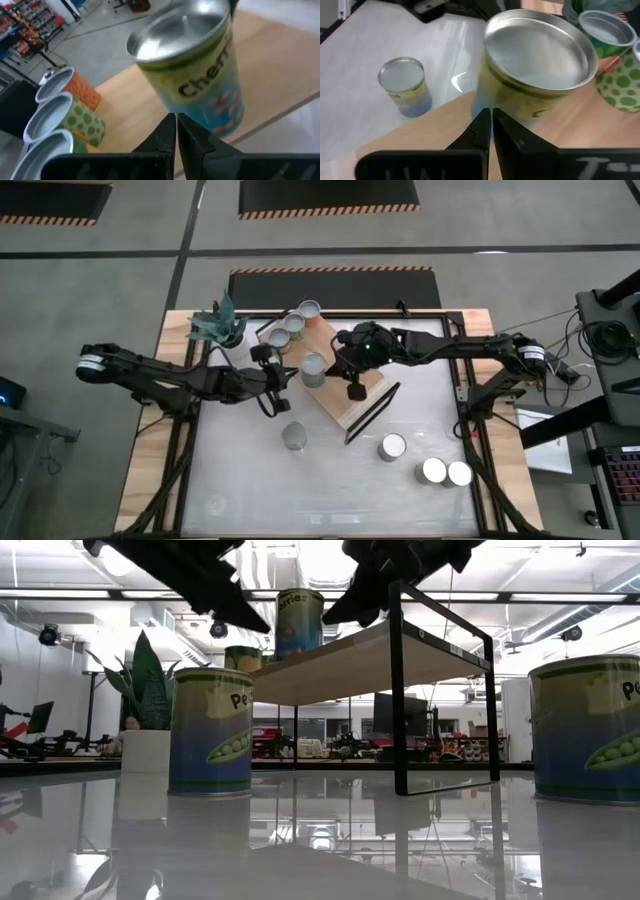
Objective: Pick and place cans onto a shelf
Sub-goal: Put the canned cherries on the shelf
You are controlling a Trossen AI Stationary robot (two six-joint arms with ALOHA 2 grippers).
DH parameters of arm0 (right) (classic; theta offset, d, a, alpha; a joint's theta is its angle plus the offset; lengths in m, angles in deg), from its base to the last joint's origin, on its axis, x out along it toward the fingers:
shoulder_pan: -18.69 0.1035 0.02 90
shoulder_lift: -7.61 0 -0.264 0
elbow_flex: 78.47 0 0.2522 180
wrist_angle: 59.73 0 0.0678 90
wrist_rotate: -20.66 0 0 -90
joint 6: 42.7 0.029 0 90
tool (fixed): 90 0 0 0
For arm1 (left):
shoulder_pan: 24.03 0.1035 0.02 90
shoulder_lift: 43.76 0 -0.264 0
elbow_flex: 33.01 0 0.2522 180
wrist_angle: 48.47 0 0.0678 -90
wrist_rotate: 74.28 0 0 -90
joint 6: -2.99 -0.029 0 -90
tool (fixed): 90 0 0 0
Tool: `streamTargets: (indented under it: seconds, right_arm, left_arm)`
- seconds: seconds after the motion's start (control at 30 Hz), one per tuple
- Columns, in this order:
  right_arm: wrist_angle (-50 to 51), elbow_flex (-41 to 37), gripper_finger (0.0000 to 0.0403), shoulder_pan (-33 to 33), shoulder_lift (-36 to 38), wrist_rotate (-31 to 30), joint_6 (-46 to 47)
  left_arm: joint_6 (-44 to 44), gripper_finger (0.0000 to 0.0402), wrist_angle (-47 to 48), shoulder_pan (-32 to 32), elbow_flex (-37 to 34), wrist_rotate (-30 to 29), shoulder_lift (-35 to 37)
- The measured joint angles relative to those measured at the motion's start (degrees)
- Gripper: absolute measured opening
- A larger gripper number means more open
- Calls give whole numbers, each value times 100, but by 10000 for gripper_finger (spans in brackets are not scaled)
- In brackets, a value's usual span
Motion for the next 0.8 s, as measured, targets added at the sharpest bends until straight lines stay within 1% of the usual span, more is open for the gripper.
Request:
streamTargets:
  seconds: [0.13,0.2,0.23,0.33,0.4,0.53,0.8]
  right_arm:
    - [141,0,8,24,40,-407,105]
    - [172,0,8,12,55,-458,109]
    - [160,0,8,11,59,-466,111]
    - [113,0,8,21,36,-457,132]
    - [45,-3,8,23,21,-457,201]
    - [-224,-26,8,59,-2,-466,205]
    - [-393,-41,8,204,-63,-414,303]
  left_arm:
    - [162,0,223,-3,0,2,5]
    - [230,0,283,-21,2,31,30]
    - [227,0,275,-25,1,129,44]
    - [118,0,178,-28,1,712,59]
    - [57,0,13,-31,0,816,58]
    - [-62,0,-73,-9,2,692,37]
    - [-74,0,19,-11,2,53,38]
